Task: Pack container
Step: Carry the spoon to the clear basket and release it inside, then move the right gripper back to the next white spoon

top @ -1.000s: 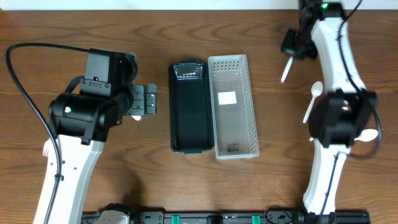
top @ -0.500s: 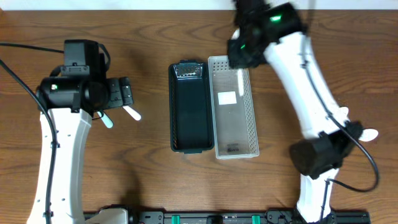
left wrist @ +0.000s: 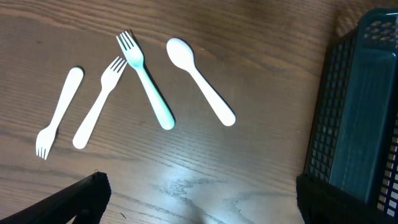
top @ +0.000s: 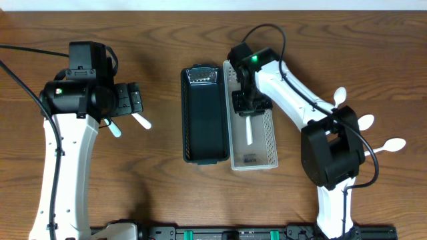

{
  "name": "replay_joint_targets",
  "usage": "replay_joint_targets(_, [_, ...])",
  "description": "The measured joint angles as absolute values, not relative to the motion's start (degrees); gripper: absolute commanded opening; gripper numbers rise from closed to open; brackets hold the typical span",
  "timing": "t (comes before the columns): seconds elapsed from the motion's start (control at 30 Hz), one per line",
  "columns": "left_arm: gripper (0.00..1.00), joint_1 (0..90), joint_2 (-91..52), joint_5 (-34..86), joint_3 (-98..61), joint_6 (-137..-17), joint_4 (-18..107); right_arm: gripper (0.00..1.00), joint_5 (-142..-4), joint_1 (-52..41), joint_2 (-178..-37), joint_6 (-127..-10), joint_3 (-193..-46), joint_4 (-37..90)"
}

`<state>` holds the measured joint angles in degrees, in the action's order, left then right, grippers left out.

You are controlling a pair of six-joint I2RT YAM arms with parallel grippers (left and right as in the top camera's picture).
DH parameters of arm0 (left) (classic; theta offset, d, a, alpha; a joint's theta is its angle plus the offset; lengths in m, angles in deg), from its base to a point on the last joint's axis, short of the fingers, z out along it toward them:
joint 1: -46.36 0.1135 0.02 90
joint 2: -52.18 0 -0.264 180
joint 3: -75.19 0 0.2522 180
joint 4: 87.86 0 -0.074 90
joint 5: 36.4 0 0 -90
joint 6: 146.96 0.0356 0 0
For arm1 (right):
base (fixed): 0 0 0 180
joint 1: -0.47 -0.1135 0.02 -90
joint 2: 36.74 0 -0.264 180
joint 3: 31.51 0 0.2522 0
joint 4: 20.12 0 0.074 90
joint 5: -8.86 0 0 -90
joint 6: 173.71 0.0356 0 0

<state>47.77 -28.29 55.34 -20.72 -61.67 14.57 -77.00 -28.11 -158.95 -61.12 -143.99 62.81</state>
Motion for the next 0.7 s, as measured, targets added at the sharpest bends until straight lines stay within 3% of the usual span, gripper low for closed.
replay_joint_targets(0.17, [0.98,47.8,-28.3,55.3,-20.7,-61.6,14.5,0.38,-76.6,-28.3,-159.0,-62.1,-146.5,64.1])
replay_joint_targets(0.3, [0.98,47.8,-28.3,55.3,-20.7,-61.7,14.6,0.4,-78.3,-27.2,-159.0,-62.9,-158.2,71.0])
replay_joint_targets(0.4, [0.98,47.8,-28.3,55.3,-20.7,-61.7,14.7,0.5,-81.6,-24.7,-158.3,-63.3,-168.6,74.9])
replay_joint_targets(0.53, [0.98,47.8,-28.3,55.3,-20.7,-61.6,14.6,0.75,-85.3,-16.2,-154.4,-63.0,-179.9,78.2])
replay_joint_targets(0.7, [0.98,47.8,-28.3,55.3,-20.7,-61.6,14.3,0.85,-87.9,0.1,-149.0,-60.3,-183.0,81.2])
